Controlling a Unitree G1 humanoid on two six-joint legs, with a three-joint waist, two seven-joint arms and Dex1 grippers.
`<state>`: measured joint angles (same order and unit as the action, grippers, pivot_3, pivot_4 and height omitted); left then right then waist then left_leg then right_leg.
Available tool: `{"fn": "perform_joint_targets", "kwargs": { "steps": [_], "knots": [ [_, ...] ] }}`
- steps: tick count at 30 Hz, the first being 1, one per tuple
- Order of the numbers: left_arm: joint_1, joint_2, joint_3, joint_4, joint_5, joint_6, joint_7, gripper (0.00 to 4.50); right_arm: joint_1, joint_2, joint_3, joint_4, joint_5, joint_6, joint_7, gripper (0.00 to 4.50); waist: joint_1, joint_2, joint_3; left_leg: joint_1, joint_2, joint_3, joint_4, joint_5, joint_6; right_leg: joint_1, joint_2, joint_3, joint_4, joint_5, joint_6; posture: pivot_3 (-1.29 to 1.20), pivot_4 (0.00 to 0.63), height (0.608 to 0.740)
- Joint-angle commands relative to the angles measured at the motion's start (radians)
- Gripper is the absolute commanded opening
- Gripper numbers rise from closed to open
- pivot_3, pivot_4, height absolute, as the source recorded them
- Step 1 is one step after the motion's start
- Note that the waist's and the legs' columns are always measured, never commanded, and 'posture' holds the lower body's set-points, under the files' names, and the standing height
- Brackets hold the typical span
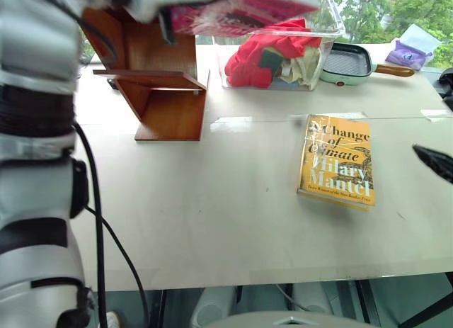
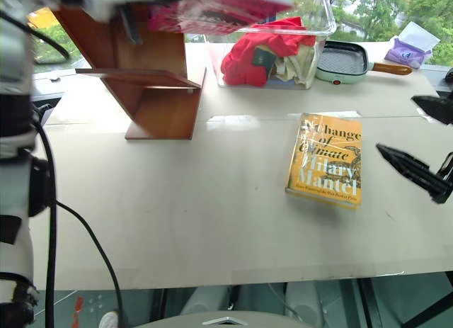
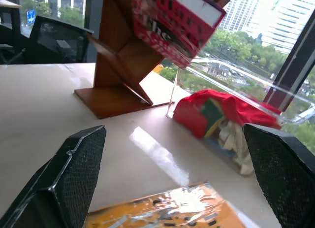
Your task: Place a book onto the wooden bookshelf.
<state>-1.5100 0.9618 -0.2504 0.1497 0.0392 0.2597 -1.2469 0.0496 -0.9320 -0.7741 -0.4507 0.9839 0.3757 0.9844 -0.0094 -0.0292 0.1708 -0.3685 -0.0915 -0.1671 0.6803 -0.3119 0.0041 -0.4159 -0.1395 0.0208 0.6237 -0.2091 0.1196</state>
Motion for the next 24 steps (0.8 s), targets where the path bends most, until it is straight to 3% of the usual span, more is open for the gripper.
{"fn": "perform_joint_targets", "kwargs": {
  "steps": [1, 3, 7, 14, 19, 24],
  "knots": [
    [-0.033, 0.109, -0.017, -0.015, 0.087, 0.035, -0.118, 0.03, -0.068, -0.003, 0.065, 0.072, -0.048, -0.047, 0.048, 4.50, -0.009, 0.005, -0.002, 0.001, 0.000, 0.001, 0.000, 0.000, 0.000, 0.000, 0.000, -0.001, 0.000, 0.000, 0.000, 0.00, 0.150, 0.725],
    [-0.007, 0.147, -0.040, -0.039, 0.128, 0.058, -0.151, 0.03, -0.112, -0.004, 0.100, 0.101, -0.064, -0.058, 0.068, 4.50, -0.010, 0.011, 0.000, 0.006, 0.000, 0.006, -0.001, 0.000, 0.000, 0.002, -0.002, -0.001, -0.001, -0.001, 0.001, 0.00, 0.150, 0.725],
    [0.020, 0.180, -0.084, -0.019, 0.247, 0.019, -0.158, 0.03, -0.167, 0.003, 0.143, 0.123, -0.084, -0.066, 0.082, 4.50, -0.010, 0.011, 0.001, 0.006, 0.002, 0.005, -0.001, 0.000, 0.000, 0.001, -0.001, -0.001, 0.002, -0.001, 0.001, 0.00, 0.150, 0.725],
    [0.139, 0.115, -0.134, -0.039, 0.388, 0.062, -0.124, 0.03, -0.188, 0.011, 0.158, 0.144, -0.107, -0.073, 0.112, 4.50, -0.005, 0.011, 0.000, 0.006, 0.002, 0.005, 0.002, 0.000, 0.000, 0.002, -0.001, -0.002, 0.002, -0.001, 0.001, 0.00, 0.150, 0.725],
    [0.202, 0.041, -0.131, -0.147, 0.429, 0.248, -0.170, 0.03, -0.186, 0.001, 0.132, 0.174, -0.113, -0.074, 0.146, 4.50, -0.005, 0.016, -0.002, 0.010, 0.003, 0.006, 0.002, 0.000, 0.000, 0.005, 0.000, -0.001, 0.005, -0.001, 0.001, 0.00, 0.150, 0.725],
    [0.246, 0.032, -0.140, -0.237, 0.489, 0.400, -0.220, 0.03, -0.186, 0.002, 0.124, 0.206, -0.119, -0.078, 0.174, 4.50, -0.008, 0.016, -0.002, 0.011, 0.003, 0.007, 0.003, 0.000, 0.000, 0.006, 0.000, -0.001, 0.005, -0.001, 0.001, 0.00, 0.150, 0.725]
  ]
}}
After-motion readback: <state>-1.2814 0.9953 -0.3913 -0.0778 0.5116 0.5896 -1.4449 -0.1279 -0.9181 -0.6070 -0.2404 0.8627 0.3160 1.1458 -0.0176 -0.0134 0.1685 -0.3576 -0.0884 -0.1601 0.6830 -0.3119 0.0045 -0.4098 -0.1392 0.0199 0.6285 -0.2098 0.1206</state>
